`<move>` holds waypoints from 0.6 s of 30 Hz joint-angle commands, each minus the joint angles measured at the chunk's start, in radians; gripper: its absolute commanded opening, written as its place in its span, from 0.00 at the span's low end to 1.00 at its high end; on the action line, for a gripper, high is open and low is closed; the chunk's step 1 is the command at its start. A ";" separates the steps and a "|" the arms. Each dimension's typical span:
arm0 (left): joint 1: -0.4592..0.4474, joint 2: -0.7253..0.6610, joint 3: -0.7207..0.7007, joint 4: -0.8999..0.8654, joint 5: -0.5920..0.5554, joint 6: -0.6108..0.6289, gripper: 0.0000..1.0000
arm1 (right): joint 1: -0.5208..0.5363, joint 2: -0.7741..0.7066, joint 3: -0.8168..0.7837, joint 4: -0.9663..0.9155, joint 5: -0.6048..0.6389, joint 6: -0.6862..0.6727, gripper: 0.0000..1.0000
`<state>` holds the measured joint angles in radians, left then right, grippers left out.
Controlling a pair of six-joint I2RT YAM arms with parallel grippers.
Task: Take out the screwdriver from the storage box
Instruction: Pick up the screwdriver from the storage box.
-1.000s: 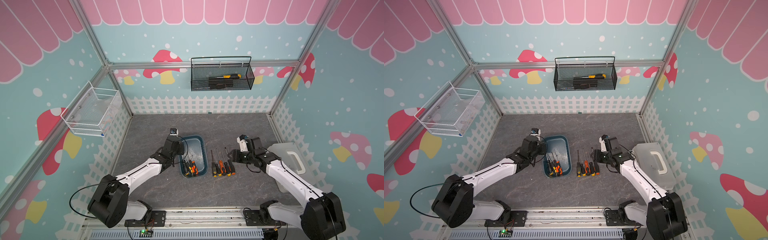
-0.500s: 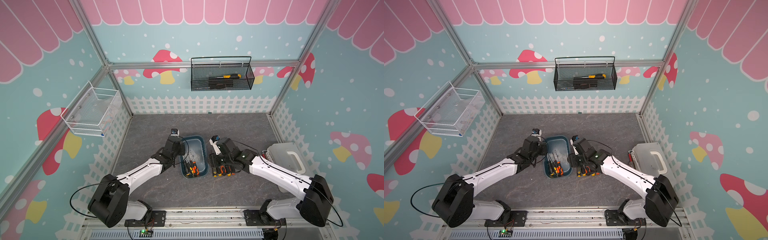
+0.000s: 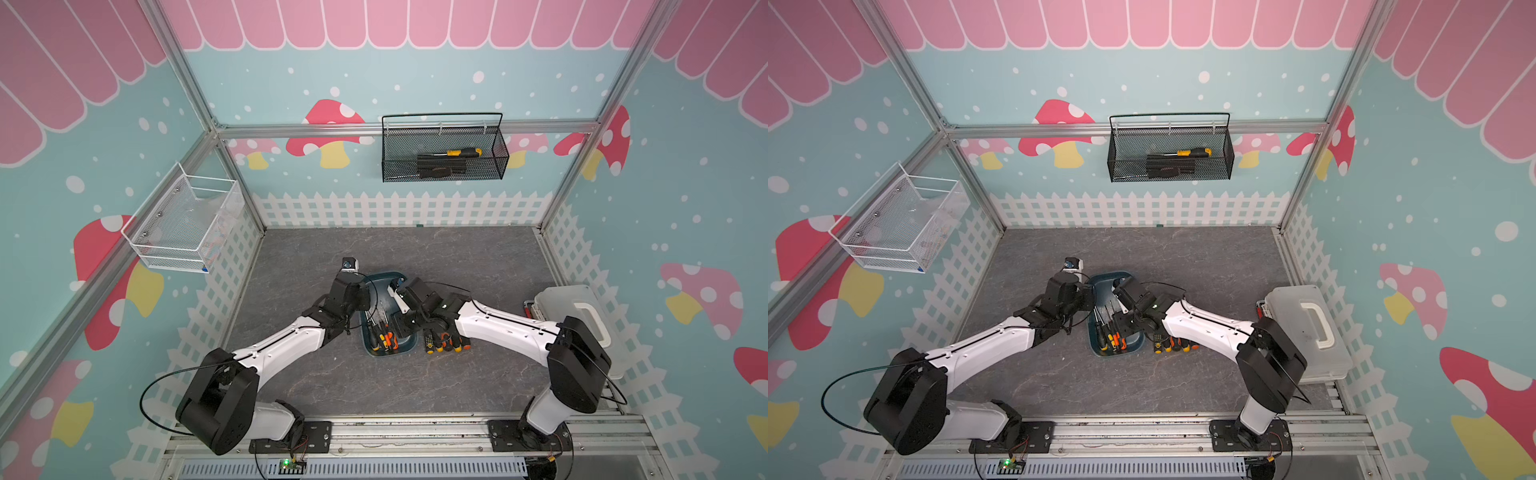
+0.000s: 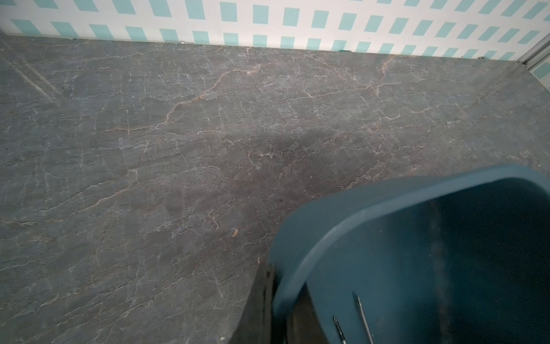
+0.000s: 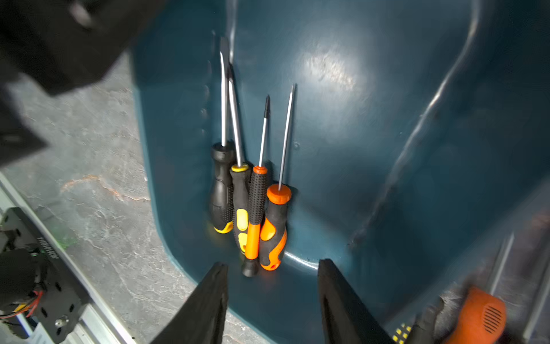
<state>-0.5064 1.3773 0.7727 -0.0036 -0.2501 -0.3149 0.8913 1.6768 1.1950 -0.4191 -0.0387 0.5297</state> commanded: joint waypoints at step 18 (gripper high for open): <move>-0.006 0.007 0.008 0.004 -0.009 -0.003 0.00 | 0.009 0.157 0.064 -0.014 0.060 -0.040 0.48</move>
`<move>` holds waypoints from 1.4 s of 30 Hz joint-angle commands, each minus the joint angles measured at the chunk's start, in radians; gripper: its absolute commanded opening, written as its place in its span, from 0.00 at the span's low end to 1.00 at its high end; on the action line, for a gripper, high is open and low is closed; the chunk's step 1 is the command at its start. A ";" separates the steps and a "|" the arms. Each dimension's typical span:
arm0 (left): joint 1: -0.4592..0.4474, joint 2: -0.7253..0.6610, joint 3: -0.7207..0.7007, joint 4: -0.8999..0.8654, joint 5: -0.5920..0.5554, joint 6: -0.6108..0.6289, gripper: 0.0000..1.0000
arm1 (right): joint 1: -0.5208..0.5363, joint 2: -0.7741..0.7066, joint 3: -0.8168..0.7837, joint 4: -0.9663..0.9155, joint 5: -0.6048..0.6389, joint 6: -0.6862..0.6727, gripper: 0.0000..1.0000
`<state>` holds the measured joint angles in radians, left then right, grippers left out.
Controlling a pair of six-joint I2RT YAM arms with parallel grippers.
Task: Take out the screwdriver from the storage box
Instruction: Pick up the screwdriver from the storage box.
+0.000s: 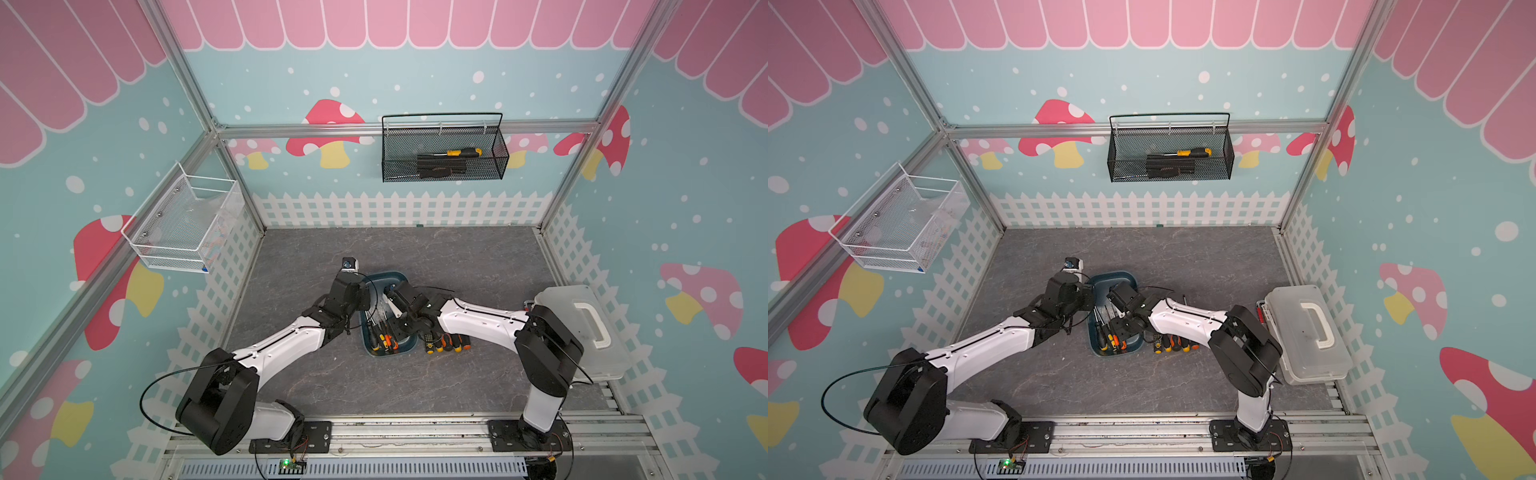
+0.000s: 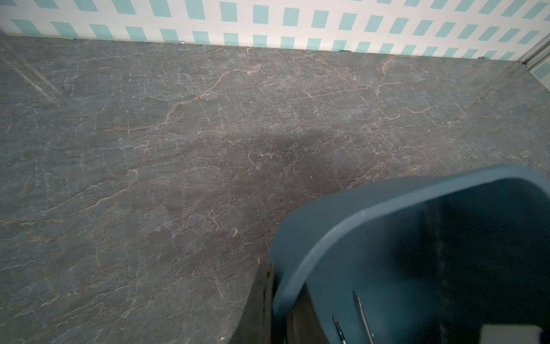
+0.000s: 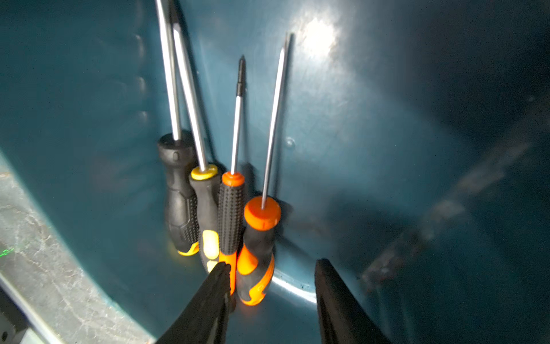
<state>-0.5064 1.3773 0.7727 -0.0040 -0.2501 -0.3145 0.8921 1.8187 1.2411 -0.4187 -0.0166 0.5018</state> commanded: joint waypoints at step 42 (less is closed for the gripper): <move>-0.006 -0.023 -0.016 0.019 -0.007 -0.014 0.00 | -0.025 0.200 0.141 -0.092 0.025 0.027 0.16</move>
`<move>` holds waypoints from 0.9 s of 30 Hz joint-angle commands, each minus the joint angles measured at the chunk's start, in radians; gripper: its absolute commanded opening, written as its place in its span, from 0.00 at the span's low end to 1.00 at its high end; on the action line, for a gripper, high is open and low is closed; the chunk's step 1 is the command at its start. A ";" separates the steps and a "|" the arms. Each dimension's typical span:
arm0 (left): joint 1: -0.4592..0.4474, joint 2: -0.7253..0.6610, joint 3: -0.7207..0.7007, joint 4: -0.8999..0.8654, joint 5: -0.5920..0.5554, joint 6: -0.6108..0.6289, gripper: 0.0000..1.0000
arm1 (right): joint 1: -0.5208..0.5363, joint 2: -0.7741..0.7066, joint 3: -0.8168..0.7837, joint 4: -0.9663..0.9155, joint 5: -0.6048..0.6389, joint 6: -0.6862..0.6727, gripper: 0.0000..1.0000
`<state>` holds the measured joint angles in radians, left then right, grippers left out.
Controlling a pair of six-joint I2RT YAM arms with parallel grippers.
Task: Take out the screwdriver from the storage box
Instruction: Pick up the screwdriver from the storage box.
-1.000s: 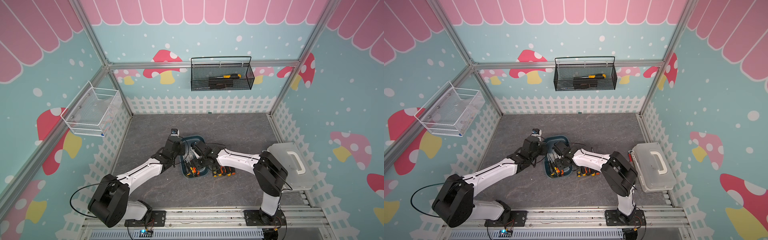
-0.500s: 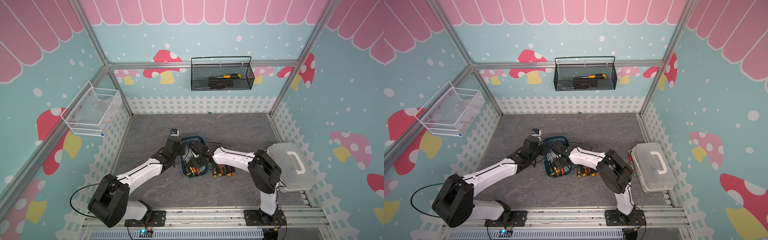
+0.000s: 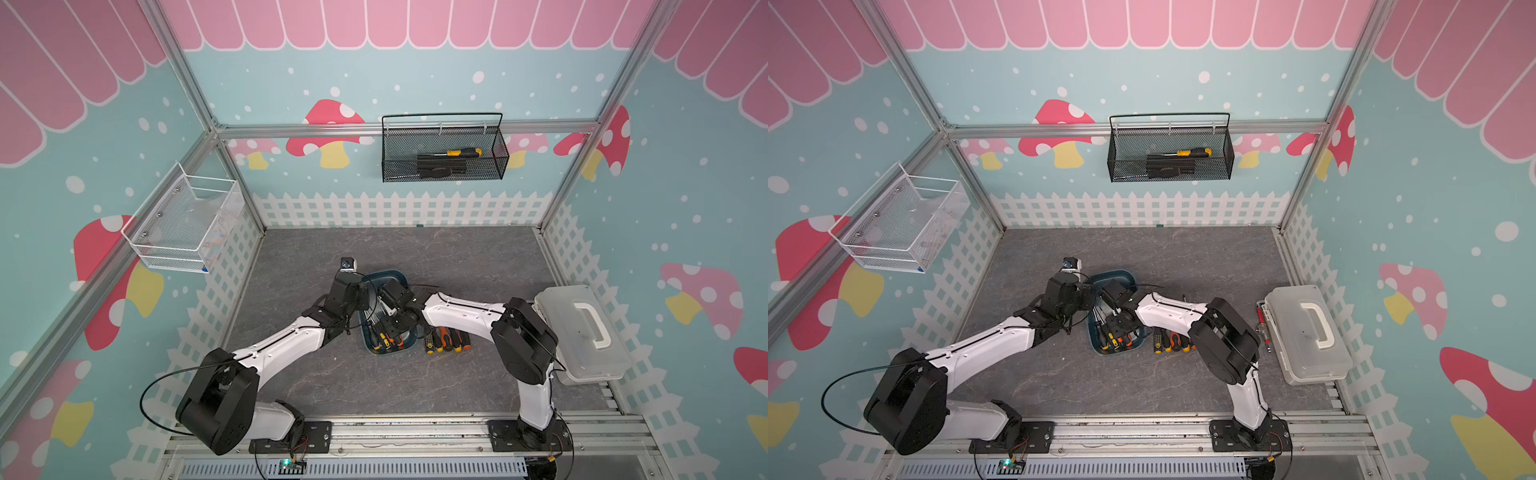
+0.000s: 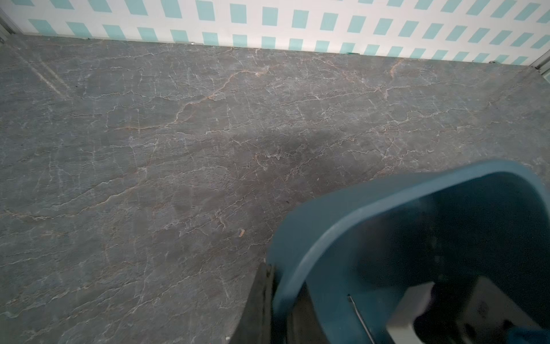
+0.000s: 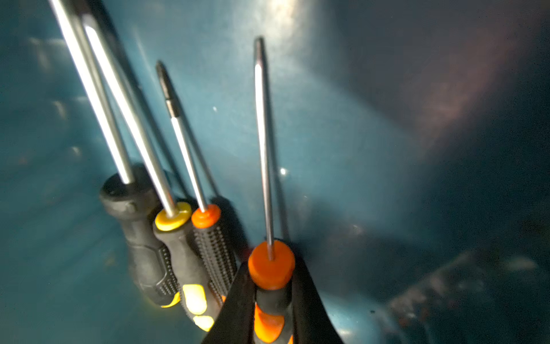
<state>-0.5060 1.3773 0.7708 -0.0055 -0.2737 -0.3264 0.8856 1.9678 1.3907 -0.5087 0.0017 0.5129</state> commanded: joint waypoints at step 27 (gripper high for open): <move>-0.006 -0.004 -0.004 0.013 0.009 0.000 0.00 | -0.024 -0.215 -0.170 0.163 -0.047 0.020 0.00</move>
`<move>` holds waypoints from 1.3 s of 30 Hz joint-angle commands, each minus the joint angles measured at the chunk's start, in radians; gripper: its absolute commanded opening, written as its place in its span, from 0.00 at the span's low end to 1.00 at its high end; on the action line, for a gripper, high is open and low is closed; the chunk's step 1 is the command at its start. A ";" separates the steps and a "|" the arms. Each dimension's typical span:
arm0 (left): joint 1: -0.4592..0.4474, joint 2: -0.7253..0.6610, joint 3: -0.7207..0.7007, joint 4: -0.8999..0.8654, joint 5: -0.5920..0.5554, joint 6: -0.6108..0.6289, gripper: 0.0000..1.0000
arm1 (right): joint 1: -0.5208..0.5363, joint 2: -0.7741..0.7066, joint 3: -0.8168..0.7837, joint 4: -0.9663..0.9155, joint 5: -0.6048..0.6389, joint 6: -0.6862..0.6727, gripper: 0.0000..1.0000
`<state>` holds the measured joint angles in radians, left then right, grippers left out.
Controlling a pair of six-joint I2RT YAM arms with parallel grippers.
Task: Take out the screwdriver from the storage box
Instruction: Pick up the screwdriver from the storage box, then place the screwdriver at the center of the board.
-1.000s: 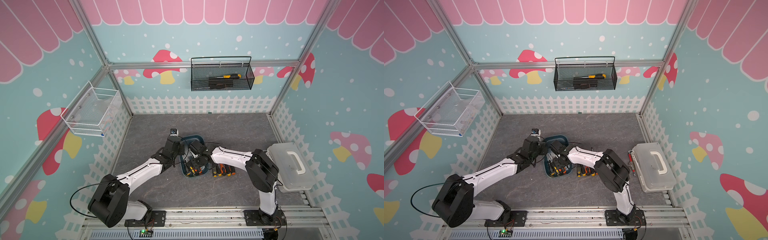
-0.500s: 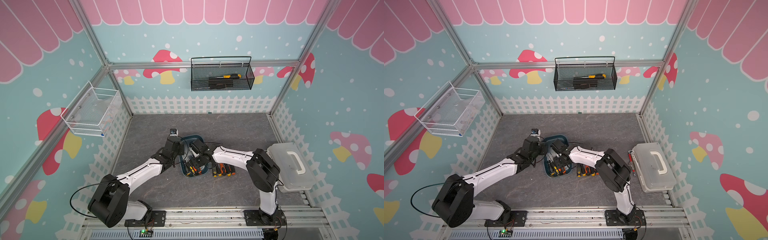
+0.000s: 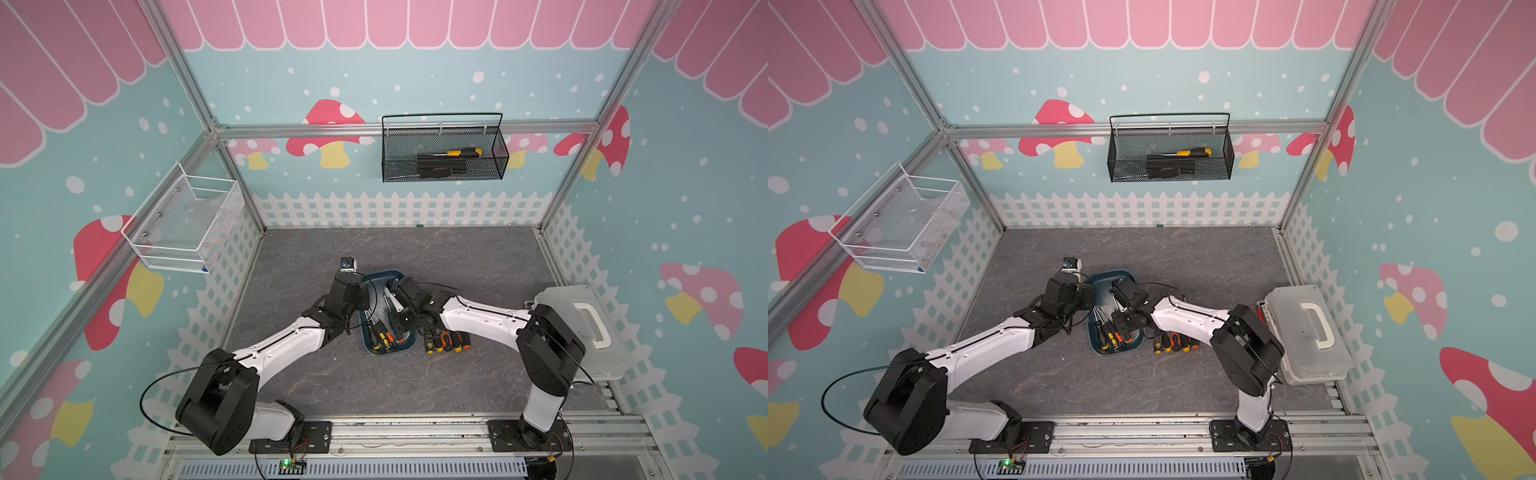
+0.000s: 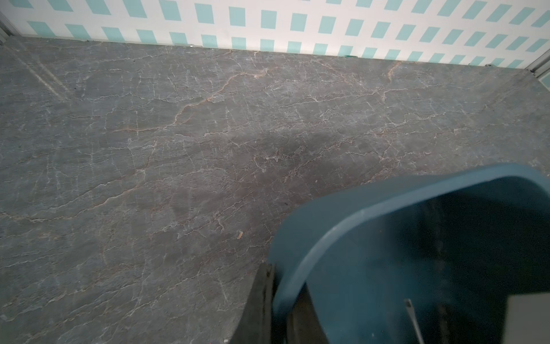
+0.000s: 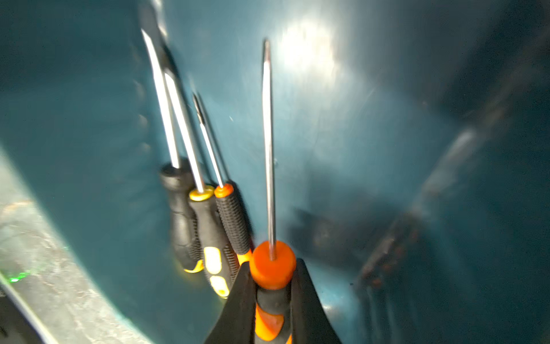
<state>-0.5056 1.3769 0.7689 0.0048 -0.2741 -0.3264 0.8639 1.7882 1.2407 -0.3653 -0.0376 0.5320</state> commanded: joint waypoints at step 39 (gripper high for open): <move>-0.003 0.015 0.004 0.013 0.019 0.001 0.00 | -0.295 -0.549 -0.270 -0.243 -0.041 -0.127 0.00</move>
<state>-0.5056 1.3777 0.7689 0.0055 -0.2722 -0.3260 0.5930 1.2491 0.9752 -0.5503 -0.0742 0.4519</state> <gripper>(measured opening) 0.085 0.183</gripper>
